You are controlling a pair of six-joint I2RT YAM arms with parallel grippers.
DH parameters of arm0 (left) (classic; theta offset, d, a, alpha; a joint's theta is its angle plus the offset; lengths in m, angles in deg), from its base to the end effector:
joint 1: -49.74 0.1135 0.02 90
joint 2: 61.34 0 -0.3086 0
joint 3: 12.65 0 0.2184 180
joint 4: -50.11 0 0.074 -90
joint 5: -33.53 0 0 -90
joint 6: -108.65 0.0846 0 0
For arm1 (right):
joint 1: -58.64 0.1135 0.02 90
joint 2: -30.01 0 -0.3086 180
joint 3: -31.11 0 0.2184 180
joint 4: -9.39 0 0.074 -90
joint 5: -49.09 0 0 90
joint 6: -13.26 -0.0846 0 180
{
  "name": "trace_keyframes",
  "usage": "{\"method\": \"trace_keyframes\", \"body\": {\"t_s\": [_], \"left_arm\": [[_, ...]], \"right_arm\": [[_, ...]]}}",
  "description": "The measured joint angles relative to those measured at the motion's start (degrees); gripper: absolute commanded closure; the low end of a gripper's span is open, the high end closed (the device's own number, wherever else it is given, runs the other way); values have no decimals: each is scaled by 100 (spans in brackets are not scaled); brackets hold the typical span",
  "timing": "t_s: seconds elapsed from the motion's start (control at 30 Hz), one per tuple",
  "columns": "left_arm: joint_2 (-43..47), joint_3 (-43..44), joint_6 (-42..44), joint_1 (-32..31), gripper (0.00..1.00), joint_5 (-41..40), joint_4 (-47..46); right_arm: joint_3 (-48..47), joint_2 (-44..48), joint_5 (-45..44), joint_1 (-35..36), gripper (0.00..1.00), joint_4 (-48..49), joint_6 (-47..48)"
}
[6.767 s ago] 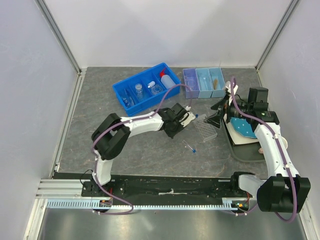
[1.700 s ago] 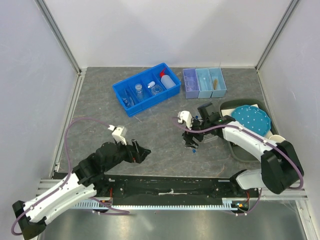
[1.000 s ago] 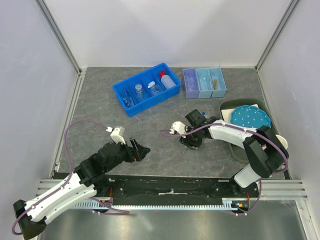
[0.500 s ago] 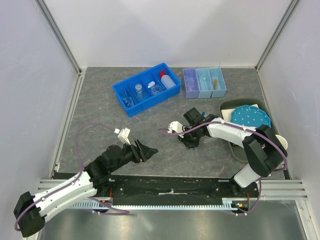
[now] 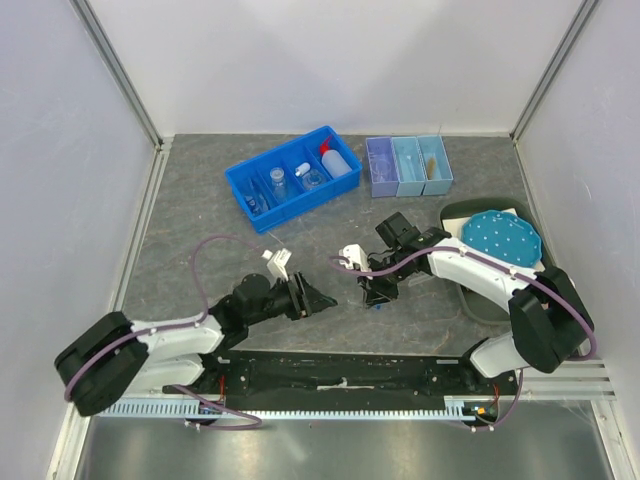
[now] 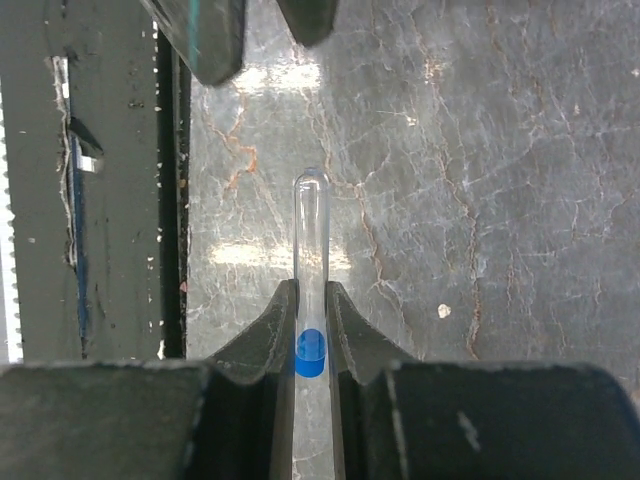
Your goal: Organize the chemistry lab equipment
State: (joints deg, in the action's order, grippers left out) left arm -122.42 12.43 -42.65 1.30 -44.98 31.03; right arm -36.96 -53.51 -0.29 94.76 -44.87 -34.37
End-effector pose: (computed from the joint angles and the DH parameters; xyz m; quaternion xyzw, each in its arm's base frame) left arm 0.1185 -0.1590 0.2096 -0.0303 0.8011 -0.5308 0.2751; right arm 0.1643 0.1881 0.2323 -0.6314 0.6763 0.3322 0.1836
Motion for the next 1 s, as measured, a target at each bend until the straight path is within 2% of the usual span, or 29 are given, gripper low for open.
{"method": "trace_keyframes", "body": {"t_s": [0.2, 0.37, 0.53, 0.77, 1.0], "left_arm": [[-1246, 542, -133, 33, 45, 601, -841], [-2140, 728, -372, 37, 56, 1043, -1648], [-2614, 833, -531, 37, 60, 1351, -1958], [-2750, 977, -553, 37, 62, 1582, -1974], [-2706, 1316, -374, -28, 71, 1565, -1141]], "right_arm": [[-7, 0, 271, -31, 86, -168, 151], [-22, 0, 369, -31, 86, -229, 221], [-33, -4, 372, -31, 86, -260, 247], [-33, -63, 367, -31, 86, -260, 243], [-33, -83, 361, -39, 85, -258, 243]]}}
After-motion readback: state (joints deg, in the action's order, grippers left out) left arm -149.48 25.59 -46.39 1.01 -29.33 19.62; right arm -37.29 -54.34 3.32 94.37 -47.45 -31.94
